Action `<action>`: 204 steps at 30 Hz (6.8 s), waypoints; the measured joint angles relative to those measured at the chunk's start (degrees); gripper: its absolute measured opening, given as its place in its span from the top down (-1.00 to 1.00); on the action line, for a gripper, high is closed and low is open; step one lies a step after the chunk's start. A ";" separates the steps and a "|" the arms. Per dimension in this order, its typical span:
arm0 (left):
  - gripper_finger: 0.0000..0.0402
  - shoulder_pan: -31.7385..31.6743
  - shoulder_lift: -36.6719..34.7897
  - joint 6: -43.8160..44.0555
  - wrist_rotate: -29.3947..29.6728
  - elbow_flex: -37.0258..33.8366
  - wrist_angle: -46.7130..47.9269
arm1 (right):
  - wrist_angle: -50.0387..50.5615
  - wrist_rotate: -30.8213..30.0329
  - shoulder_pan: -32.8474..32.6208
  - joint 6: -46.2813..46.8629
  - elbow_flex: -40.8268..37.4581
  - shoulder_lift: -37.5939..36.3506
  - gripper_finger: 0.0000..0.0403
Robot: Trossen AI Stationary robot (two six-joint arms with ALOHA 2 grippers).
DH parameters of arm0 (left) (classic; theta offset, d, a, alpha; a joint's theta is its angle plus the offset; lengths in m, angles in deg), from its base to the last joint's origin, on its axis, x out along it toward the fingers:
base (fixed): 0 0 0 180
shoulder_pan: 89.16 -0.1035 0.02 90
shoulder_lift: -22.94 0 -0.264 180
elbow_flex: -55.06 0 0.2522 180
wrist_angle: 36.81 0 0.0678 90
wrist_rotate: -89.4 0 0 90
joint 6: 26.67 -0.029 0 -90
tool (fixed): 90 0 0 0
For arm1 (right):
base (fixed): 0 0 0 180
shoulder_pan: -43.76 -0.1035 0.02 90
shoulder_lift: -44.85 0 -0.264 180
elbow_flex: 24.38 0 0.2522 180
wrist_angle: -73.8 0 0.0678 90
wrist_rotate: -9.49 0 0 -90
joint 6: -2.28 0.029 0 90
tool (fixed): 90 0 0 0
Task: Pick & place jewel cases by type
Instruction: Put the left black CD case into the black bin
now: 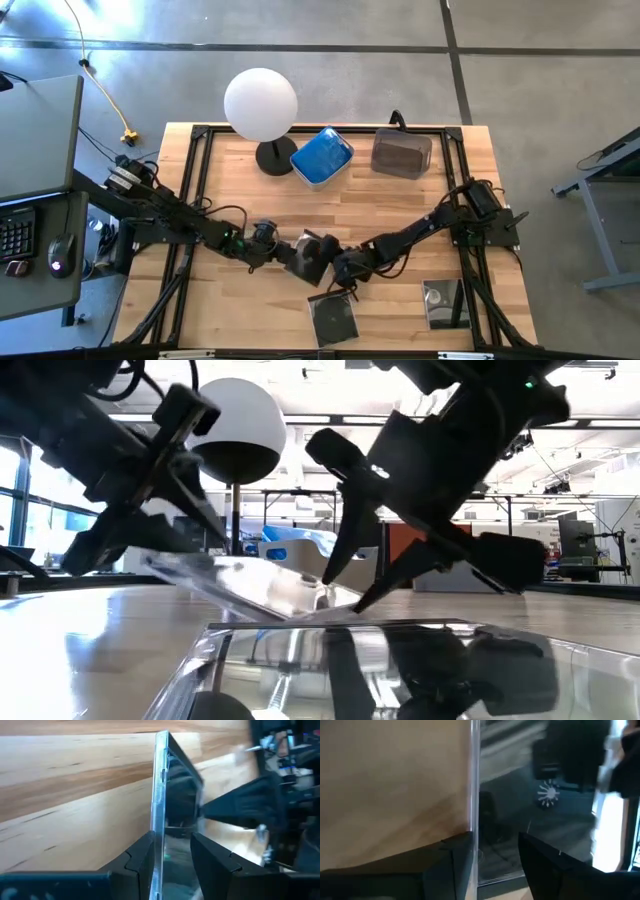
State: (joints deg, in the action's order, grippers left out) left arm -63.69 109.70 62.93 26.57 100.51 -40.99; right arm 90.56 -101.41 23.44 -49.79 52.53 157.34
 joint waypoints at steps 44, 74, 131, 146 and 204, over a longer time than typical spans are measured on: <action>0.38 0.02 9.62 4.57 -12.22 5.42 -1.01 | 2.72 0.79 -3.97 9.01 0.24 -6.88 0.26; 0.39 0.04 17.33 1.12 -18.51 14.37 1.39 | -3.66 -2.83 -16.77 22.53 -6.30 -6.71 0.25; 0.38 0.04 18.73 5.18 -16.28 16.09 -3.57 | -20.53 -8.57 -13.32 7.68 -18.33 -6.62 -0.02; 0.38 -3.50 18.63 2.15 -21.01 16.11 -2.12 | -26.64 -10.16 -15.09 -0.92 -18.32 -6.62 0.45; 0.38 -22.46 -2.24 -39.05 -43.10 16.22 -19.09 | -11.56 -68.58 -16.21 12.23 -19.66 -11.40 0.87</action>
State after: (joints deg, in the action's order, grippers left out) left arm -86.15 107.45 23.88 -16.53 116.72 -60.08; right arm 79.00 -169.99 7.23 -37.56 32.87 145.94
